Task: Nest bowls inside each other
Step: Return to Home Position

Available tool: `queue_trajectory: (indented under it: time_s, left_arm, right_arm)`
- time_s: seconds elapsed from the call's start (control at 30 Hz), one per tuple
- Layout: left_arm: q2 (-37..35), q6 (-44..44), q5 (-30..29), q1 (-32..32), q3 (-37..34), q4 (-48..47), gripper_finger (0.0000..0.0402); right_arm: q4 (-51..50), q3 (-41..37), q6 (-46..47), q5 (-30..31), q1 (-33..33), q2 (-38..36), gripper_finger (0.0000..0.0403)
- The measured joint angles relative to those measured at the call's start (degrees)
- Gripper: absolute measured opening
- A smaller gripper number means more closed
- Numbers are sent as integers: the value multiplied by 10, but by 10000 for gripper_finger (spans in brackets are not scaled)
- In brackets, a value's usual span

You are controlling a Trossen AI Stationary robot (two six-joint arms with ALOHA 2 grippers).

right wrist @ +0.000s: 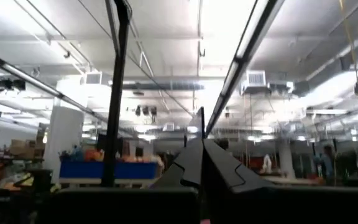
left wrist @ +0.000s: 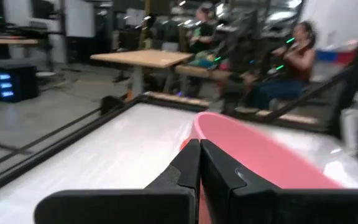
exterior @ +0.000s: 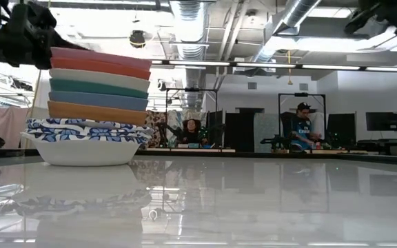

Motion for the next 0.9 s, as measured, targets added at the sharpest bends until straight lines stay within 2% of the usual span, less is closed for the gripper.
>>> queue_trajectory:
  time_s: [0.07,0.2,0.3,0.43,0.57,0.7,0.8,0.9]
  left_arm:
    - [0,16,-36,0,7,-30,0]
    - [0,28,-160,0,7,-107,0]
    - [3,21,-228,0,15,-171,0]
    - [4,16,-231,0,16,-177,0]
    - [4,34,-230,0,16,-178,0]
    - [4,47,-186,0,16,-179,0]
    - [4,56,-181,0,16,-180,0]
    - [4,61,-193,0,16,-181,0]
  right_arm:
    - [-65,0,2,0,0,-50,26]
    - [-217,0,37,0,0,-133,26]
    - [-293,-5,69,4,1,-139,26]
    - [-282,-31,65,3,11,-119,26]
    - [-290,-31,-4,2,35,-113,27]
    - [-320,-31,-63,1,56,-113,27]
    - [-363,-32,-66,9,63,-113,27]
    - [-404,-32,-29,42,62,-113,27]
